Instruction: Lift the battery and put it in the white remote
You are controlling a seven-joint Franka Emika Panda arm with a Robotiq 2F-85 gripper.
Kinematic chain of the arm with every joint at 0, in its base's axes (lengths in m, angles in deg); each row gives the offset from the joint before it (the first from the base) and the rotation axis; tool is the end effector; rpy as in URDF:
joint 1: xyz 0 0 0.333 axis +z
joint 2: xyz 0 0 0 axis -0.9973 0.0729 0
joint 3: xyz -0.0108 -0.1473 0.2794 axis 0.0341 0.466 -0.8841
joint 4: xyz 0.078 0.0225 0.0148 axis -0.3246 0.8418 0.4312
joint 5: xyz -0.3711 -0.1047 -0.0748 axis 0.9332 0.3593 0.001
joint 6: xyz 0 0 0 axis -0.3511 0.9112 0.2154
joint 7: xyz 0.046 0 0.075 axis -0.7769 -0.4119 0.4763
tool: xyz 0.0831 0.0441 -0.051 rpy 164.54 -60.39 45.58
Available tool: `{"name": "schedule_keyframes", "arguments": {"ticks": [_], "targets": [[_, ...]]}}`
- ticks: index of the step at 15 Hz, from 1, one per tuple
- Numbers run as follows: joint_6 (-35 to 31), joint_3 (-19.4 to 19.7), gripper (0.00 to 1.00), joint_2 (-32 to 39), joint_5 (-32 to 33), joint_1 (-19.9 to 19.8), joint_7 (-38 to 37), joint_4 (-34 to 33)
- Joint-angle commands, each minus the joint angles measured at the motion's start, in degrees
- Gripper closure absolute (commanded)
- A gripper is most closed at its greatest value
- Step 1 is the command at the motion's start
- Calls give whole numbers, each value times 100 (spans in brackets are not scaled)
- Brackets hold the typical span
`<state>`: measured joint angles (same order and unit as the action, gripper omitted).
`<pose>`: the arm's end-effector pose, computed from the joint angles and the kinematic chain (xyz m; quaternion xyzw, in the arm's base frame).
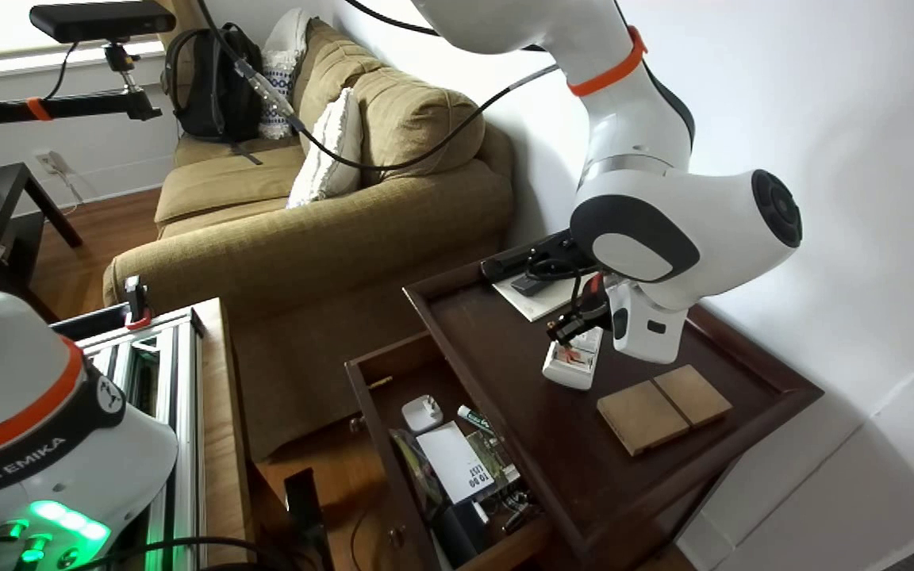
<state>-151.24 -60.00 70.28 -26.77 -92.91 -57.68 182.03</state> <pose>0.5918 -0.1219 0.1120 -0.7532 0.5975 0.2189 0.1667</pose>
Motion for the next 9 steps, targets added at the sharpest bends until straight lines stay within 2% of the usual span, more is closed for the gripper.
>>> {"name": "schedule_keyframes", "arguments": {"ticks": [1,9], "targets": [[260,16,96,43,163,4,-103,-74],[384,88,96,64,334,-2,-167,-79]]}}
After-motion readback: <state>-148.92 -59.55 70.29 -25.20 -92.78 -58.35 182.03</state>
